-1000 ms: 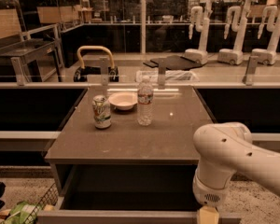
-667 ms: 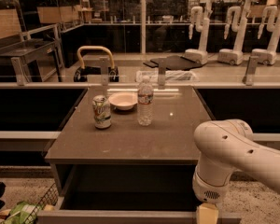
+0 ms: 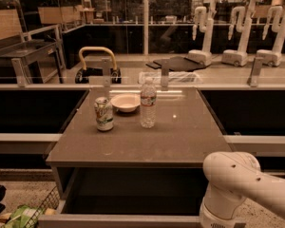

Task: Open top drawer

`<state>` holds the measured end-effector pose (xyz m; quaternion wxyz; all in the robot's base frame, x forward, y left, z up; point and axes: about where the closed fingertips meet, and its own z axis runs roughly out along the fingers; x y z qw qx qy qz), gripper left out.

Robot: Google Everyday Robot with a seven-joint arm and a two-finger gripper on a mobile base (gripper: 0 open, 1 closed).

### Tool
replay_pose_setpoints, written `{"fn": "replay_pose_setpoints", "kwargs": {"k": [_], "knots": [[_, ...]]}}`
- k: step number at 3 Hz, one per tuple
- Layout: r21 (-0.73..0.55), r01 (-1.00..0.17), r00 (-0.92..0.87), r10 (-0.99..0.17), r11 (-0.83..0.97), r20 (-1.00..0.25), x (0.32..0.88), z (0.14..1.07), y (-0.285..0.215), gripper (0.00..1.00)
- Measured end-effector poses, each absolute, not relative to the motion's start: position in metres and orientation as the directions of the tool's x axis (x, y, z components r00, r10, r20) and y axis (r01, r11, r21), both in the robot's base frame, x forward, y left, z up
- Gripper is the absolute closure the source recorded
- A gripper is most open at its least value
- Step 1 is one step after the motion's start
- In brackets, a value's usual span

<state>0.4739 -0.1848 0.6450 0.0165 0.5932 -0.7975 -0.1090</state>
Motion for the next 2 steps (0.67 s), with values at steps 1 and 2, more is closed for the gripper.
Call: {"fn": "replay_pose_setpoints", "kwargs": {"k": [1, 2], "knots": [[0.206, -0.938, -0.303, -0.948, 0.279, -0.097, 0.4636, 0.6438, -0.1837, 0.46], [0.205, -0.938, -0.304, -0.948, 0.280, -0.094, 0.4617, 0.6487, -0.1832, 0.77]]}}
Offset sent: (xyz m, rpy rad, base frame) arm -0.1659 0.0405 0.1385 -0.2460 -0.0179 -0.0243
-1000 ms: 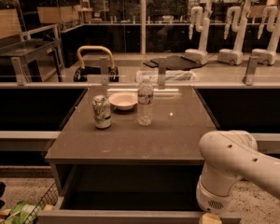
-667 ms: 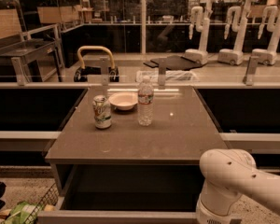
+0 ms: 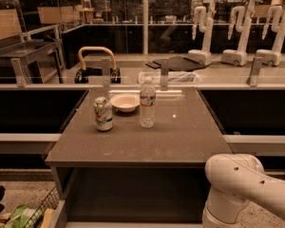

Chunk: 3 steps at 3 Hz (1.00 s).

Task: Open top drawer

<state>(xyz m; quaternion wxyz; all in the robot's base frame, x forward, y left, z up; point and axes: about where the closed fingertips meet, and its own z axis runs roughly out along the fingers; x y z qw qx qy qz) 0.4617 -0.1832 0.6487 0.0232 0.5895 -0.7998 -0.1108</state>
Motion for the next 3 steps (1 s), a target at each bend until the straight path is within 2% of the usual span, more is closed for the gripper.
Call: {"fn": "replay_pose_setpoints", "kwargs": {"k": [1, 2, 3], "knots": [[0.192, -0.937, -0.307, -0.950, 0.291, -0.061, 0.4442, 0.6631, -0.1785, 0.98], [0.192, -0.937, -0.307, -0.950, 0.291, -0.061, 0.4442, 0.6630, -0.1785, 0.00], [0.192, -0.937, -0.308, -0.950, 0.291, -0.061, 0.4442, 0.6629, -0.1785, 0.00]]}}
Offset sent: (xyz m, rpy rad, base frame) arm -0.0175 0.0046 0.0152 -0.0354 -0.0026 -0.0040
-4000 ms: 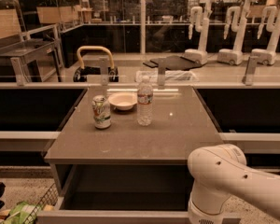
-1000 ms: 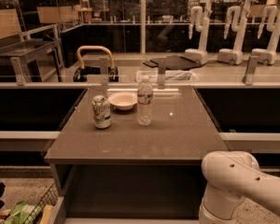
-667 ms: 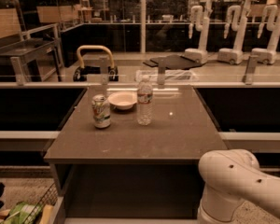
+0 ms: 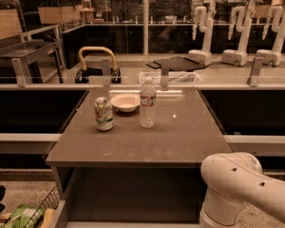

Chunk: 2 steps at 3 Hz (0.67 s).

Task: Open top drawer

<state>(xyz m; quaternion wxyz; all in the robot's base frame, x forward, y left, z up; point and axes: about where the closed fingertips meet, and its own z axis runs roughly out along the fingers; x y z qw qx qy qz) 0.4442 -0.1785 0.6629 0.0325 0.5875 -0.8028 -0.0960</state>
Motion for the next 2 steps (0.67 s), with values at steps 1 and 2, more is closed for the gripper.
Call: {"fn": "replay_pose_setpoints", "kwargs": {"k": [1, 2], "knots": [[0.221, -0.924, -0.332, -0.941, 0.312, -0.059, 0.431, 0.658, -0.180, 0.00], [0.310, -0.866, -0.424, -0.905, 0.394, -0.036, 0.353, 0.674, -0.163, 0.23]]}}
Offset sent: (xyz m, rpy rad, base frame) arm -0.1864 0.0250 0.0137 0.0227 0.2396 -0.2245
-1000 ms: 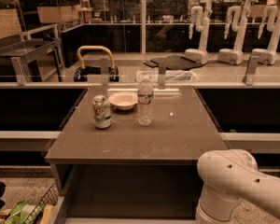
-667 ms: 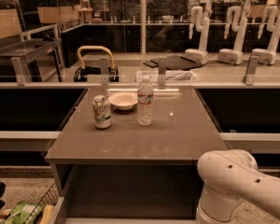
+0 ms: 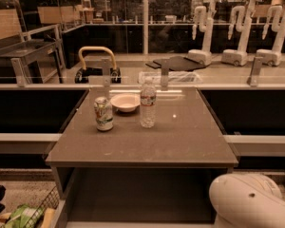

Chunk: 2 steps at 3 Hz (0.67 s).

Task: Open top drawer

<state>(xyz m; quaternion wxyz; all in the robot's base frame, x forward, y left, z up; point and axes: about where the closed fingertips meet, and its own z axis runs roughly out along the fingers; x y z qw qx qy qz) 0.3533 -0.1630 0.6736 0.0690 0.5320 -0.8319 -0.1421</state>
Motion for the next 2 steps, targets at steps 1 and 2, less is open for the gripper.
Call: {"fn": "replay_pose_setpoints", "kwargs": {"k": [1, 2], "knots": [[0.313, -0.863, -0.427, -0.904, 0.396, -0.034, 0.3511, 0.6764, -0.1617, 0.47], [0.313, -0.863, -0.427, -0.904, 0.396, -0.034, 0.3511, 0.6816, -0.1617, 0.69]]}}
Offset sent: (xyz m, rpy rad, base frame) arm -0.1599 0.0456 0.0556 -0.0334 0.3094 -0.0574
